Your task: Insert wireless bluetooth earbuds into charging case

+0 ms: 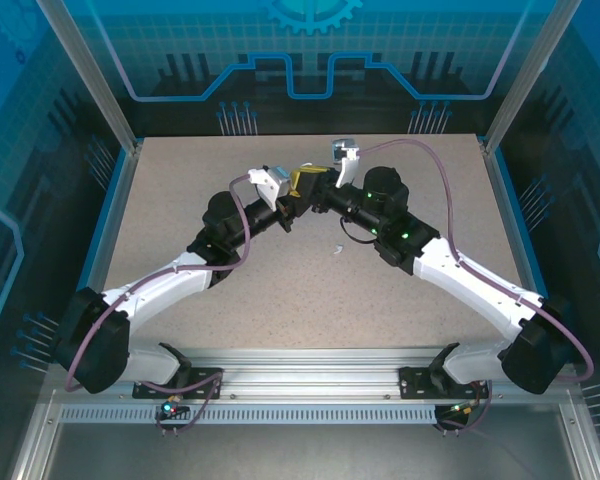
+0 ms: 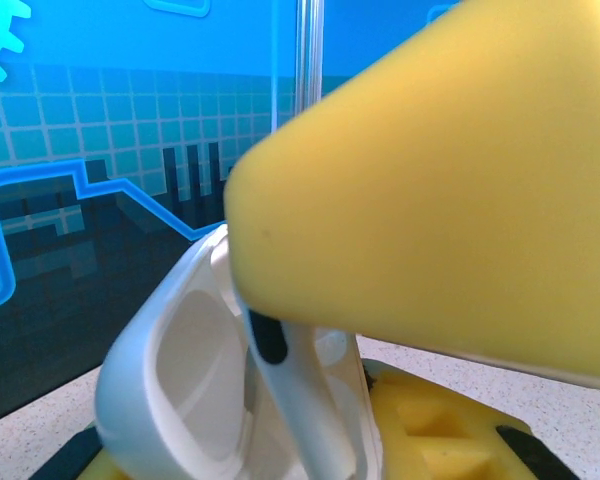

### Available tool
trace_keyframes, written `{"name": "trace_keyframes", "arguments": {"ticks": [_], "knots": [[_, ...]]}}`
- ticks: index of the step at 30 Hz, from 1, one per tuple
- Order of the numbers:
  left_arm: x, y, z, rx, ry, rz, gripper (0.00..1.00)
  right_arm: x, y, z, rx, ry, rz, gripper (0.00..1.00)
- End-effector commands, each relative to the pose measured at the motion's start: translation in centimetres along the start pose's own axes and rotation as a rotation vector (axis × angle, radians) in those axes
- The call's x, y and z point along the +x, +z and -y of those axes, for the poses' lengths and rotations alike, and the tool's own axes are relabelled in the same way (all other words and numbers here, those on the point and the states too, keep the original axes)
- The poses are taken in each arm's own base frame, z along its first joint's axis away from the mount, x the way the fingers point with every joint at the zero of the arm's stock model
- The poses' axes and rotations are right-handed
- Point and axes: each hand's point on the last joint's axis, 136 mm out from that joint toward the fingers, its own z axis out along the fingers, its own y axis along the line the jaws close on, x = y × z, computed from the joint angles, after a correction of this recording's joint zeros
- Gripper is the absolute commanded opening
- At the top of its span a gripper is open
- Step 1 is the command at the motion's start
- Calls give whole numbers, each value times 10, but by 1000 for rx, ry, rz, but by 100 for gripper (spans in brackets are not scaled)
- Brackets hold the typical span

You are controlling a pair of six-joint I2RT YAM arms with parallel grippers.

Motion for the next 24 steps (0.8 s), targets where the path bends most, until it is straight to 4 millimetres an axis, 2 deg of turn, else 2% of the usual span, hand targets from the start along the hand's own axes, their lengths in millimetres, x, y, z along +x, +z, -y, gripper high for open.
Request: {"name": "trace_keyframes", "arguments": {"ticks": [1,24], "knots": [[-37,1,5,20,32,103,0,8,-1,-1,3,4,-11,21],[-47,-1,6,16,20,131,0,37,-2,17,13,-77,-4,20]]}}
